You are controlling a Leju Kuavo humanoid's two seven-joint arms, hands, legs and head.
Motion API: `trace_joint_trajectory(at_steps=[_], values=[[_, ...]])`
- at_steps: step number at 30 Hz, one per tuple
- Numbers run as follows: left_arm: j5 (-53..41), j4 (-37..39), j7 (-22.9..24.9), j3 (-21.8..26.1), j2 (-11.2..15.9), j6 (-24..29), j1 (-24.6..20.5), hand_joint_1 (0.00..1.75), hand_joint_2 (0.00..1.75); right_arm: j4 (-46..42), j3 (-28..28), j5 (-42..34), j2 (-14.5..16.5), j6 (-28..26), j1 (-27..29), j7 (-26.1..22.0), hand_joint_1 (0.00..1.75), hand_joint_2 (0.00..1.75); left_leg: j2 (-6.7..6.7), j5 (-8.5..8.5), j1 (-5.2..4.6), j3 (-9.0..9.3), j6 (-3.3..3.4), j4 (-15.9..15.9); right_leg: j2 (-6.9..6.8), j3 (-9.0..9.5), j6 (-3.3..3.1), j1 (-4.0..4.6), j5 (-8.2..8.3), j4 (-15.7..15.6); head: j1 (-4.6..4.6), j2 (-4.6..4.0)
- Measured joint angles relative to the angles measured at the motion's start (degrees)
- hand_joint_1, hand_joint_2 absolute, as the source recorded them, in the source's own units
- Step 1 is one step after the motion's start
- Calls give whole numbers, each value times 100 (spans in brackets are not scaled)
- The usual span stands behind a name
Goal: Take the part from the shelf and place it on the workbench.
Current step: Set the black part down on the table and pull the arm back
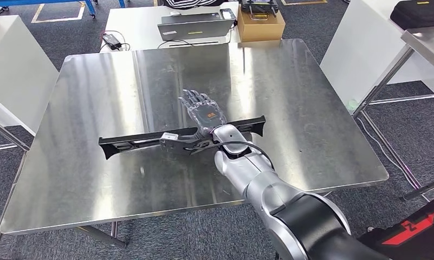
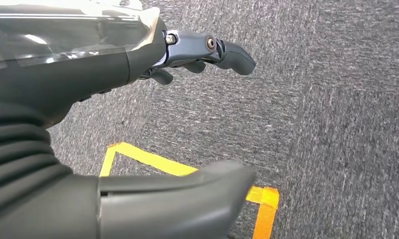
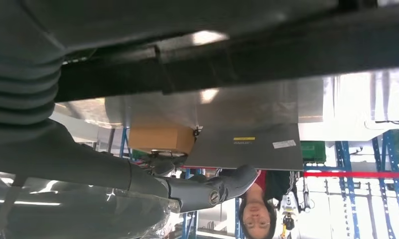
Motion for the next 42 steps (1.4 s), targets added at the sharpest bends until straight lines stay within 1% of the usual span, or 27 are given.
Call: trace_joint_trajectory(at_steps=[17, 19, 21, 24, 31, 37, 42], values=[[19, 5, 9, 136, 10, 5, 1, 0, 0, 57, 42, -63, 40, 3, -60, 106, 0, 0, 4, 0, 0, 11, 0, 0, 0, -26, 0, 0, 0, -1, 0, 0], [14, 6, 6, 155, 10, 8, 1, 0, 0, 57, 38, -92, 38, -82, -61, 209, 0, 0, 4, 0, 0, 11, 0, 0, 0, -31, 0, -1, 0, -1, 0, 0], [6, 7, 4, 178, 10, 19, 1, 0, 0, 55, 19, -108, 21, -208, -78, 417, 0, 0, 2, 0, 0, 11, 0, 0, 0, -37, 0, -2, 0, -1, 0, 0], [4, 7, 23, 215, 10, 50, 5, 0, 0, 33, -51, -67, -83, -288, -182, 801, 0, 0, -5, 0, 0, 11, 0, 0, -4, -36, 0, -5, 0, -1, 0, 0], [1, 11, 45, 287, 11, 62, 35, 0, 0, 7, -266, 78, -500, -228, -428, 1311, 0, 0, -8, 1, -5, 11, 1, 3, -6, -4, 2, -14, 2, -1, 0, 0], [-17, 11, 33, 341, 14, 55, 55, 0, 0, 7, -465, 68, -790, -182, -451, 1482, 0, 0, -3, 1, -5, 11, 1, 4, -4, 9, 3, -14, 3, -1, 0, 0], [-20, 11, 11, 367, 8, 81, 54, 0, 0, 7, -619, -25, -869, -128, -451, 1361, 0, 0, 0, 1, -2, 11, 1, 3, -3, 9, 3, -13, 3, -1, 0, 0]])
